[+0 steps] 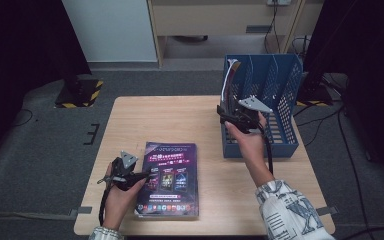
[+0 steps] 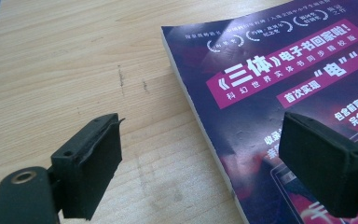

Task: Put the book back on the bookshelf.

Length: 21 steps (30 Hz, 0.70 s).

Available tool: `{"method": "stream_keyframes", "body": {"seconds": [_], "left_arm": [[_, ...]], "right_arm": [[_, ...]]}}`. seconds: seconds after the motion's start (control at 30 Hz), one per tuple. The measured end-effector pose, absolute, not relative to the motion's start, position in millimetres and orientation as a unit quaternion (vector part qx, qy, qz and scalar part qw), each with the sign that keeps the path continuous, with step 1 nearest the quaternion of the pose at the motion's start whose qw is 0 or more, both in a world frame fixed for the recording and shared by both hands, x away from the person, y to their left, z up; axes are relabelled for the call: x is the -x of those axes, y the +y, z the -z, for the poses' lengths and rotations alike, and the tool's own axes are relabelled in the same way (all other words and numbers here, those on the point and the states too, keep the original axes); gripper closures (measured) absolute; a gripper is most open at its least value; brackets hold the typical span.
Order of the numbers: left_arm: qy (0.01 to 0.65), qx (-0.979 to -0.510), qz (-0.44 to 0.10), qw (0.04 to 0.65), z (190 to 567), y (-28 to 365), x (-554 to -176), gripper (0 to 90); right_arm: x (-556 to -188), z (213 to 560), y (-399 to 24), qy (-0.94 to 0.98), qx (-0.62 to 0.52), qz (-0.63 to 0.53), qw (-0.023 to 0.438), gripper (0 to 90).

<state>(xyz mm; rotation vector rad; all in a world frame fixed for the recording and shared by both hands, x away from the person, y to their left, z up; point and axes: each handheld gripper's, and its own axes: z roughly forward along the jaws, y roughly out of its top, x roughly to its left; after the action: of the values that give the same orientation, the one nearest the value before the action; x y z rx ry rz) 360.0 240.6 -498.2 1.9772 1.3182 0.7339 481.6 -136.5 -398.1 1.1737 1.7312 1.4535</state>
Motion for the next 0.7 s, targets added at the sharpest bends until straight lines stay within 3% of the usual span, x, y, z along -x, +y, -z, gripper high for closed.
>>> {"method": "stream_keyframes", "body": {"seconds": [0.7], "left_arm": [[0.501, -0.753, -0.280, 0.322, 498.2, 240.3, -360.0, 12.7]], "right_arm": [[-478.1, 400.4, -131.9, 0.661, -0.432, -0.542, 0.287, 22.9]]}}
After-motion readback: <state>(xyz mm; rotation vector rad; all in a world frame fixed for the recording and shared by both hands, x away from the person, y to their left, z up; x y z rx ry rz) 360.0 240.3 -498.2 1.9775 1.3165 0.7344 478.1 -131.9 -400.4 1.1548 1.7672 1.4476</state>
